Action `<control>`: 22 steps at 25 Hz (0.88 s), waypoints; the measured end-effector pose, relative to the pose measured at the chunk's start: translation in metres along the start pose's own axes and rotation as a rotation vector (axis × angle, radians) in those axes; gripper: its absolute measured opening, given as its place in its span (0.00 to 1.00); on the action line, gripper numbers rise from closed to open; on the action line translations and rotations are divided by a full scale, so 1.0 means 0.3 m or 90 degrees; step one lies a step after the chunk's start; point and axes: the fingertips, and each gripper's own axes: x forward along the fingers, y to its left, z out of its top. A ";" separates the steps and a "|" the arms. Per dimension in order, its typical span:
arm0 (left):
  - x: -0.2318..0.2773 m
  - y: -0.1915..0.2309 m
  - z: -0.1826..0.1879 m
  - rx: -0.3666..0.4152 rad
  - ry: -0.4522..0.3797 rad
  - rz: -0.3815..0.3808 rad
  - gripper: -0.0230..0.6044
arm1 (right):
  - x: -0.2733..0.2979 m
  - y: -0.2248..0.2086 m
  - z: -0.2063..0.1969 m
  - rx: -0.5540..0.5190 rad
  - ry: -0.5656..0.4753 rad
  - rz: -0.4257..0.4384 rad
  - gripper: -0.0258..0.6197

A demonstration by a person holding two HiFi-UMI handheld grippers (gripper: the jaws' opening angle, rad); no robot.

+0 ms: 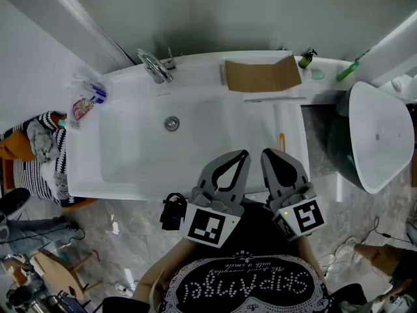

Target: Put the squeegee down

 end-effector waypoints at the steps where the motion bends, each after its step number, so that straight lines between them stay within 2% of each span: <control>1: 0.001 0.000 -0.001 0.001 0.000 0.000 0.04 | 0.000 -0.002 -0.001 0.001 0.000 -0.001 0.07; 22: 0.013 0.000 -0.013 -0.004 0.008 0.004 0.04 | 0.001 -0.015 -0.015 -0.001 0.016 -0.001 0.07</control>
